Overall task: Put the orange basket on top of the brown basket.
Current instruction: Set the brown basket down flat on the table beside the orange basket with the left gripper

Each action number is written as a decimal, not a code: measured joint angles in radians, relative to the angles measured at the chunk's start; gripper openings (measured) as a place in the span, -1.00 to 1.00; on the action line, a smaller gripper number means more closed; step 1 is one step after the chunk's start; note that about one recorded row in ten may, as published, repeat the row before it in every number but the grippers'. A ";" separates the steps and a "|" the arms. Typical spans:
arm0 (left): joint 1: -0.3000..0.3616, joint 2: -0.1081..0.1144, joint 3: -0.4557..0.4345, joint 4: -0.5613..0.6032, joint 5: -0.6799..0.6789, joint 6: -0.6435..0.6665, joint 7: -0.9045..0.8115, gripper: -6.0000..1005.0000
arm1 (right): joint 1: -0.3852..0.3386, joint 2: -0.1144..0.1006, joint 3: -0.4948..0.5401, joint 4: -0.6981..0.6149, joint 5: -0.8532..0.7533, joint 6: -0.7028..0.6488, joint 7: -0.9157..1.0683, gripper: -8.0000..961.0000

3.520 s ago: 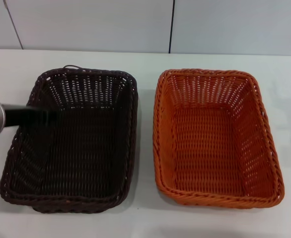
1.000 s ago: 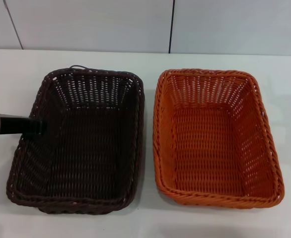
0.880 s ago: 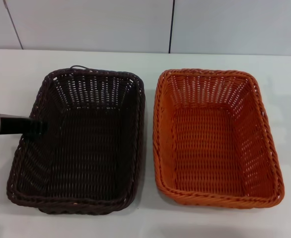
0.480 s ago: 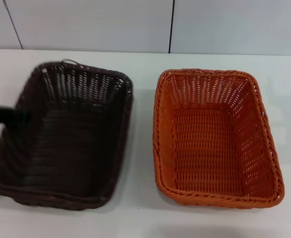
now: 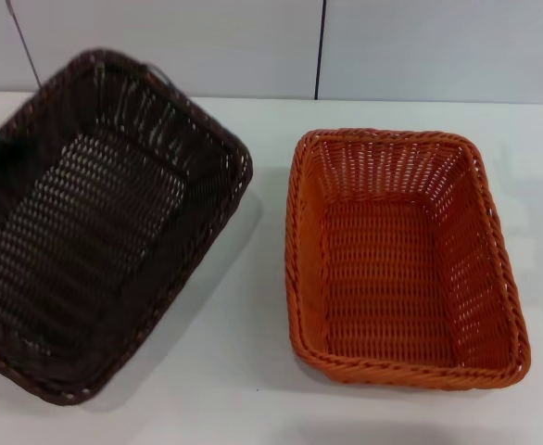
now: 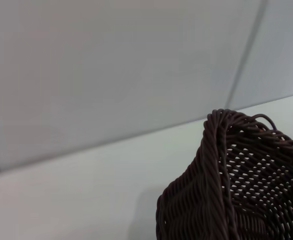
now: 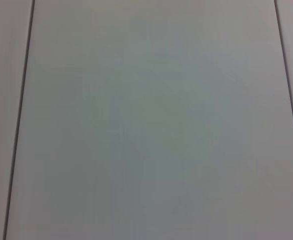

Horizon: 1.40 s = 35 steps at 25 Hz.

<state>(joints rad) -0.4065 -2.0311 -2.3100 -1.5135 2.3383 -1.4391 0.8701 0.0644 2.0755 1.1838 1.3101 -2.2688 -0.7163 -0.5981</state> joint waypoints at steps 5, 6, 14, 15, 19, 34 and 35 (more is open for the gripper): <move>-0.070 0.056 -0.100 0.022 -0.051 -0.117 0.112 -0.61 | 0.000 0.001 0.003 -0.001 0.002 -0.002 0.000 0.62; -0.081 0.077 -0.109 0.030 -0.066 -0.134 0.139 -0.61 | 0.000 0.002 0.005 -0.003 0.003 -0.002 0.000 0.62; -0.147 0.182 -0.057 0.154 -0.064 -0.237 0.407 -0.61 | -0.025 0.002 -0.002 -0.035 0.005 -0.053 0.004 0.62; -0.147 0.182 -0.057 0.154 -0.064 -0.237 0.407 -0.61 | -0.025 0.002 -0.002 -0.035 0.005 -0.053 0.004 0.62; -0.188 0.204 -0.044 0.211 -0.053 -0.348 0.579 -0.61 | -0.057 0.003 -0.005 -0.025 0.005 -0.054 0.007 0.62; -0.271 0.164 0.100 0.313 -0.030 -0.366 0.762 -0.61 | -0.101 0.003 -0.027 0.015 0.008 -0.081 0.009 0.62; -0.274 0.156 0.102 0.314 -0.027 -0.364 0.762 -0.61 | -0.101 0.003 -0.027 0.015 0.008 -0.081 0.009 0.62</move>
<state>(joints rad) -0.6809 -1.8755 -2.2077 -1.1996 2.3115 -1.8031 1.6324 -0.0368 2.0786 1.1567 1.3252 -2.2609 -0.7970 -0.5895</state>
